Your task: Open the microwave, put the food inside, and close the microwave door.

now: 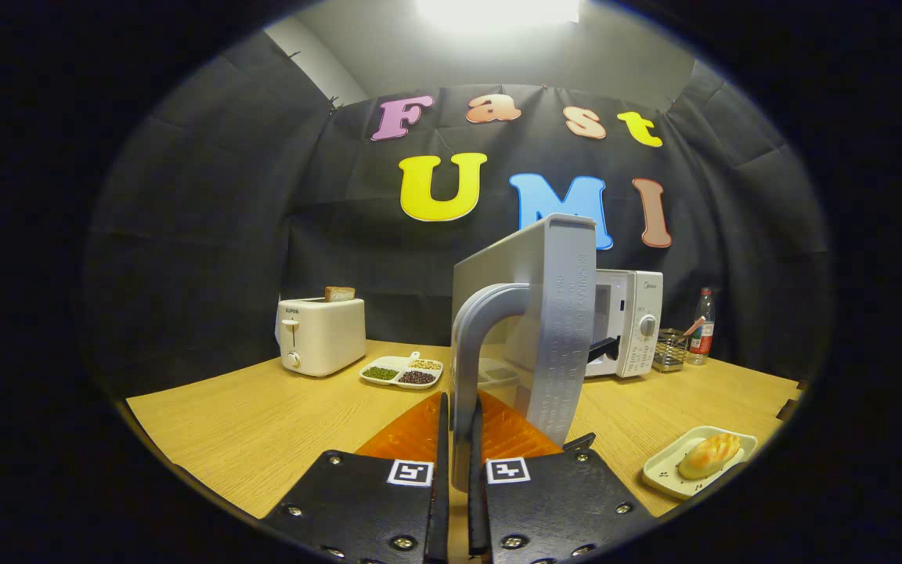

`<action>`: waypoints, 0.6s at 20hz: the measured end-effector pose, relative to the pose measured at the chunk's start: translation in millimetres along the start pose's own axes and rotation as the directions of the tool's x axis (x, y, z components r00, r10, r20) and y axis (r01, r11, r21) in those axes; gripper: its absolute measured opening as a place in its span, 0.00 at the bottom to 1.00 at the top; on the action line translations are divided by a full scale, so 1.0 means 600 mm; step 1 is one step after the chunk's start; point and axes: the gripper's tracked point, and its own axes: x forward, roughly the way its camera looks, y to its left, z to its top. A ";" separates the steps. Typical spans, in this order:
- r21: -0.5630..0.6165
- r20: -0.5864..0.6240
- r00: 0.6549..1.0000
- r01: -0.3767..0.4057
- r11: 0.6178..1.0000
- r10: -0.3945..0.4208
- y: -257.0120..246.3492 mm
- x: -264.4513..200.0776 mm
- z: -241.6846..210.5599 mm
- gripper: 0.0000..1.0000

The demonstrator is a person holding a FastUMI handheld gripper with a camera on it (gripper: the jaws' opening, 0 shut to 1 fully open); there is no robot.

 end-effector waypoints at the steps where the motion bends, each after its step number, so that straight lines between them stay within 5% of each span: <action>1: 0.006 0.000 1.000 0.004 1.000 -0.004 0.003 0.000 -0.004 0.10; 6: 0.013 -0.009 0.998 -0.063 0.998 0.063 0.027 -0.033 0.006 0.13; 10: 0.032 0.047 0.964 -0.265 0.964 0.263 0.072 -0.091 0.025 0.14; 12: 0.050 0.062 0.924 -0.380 0.924 0.377 0.088 -0.114 0.043 0.24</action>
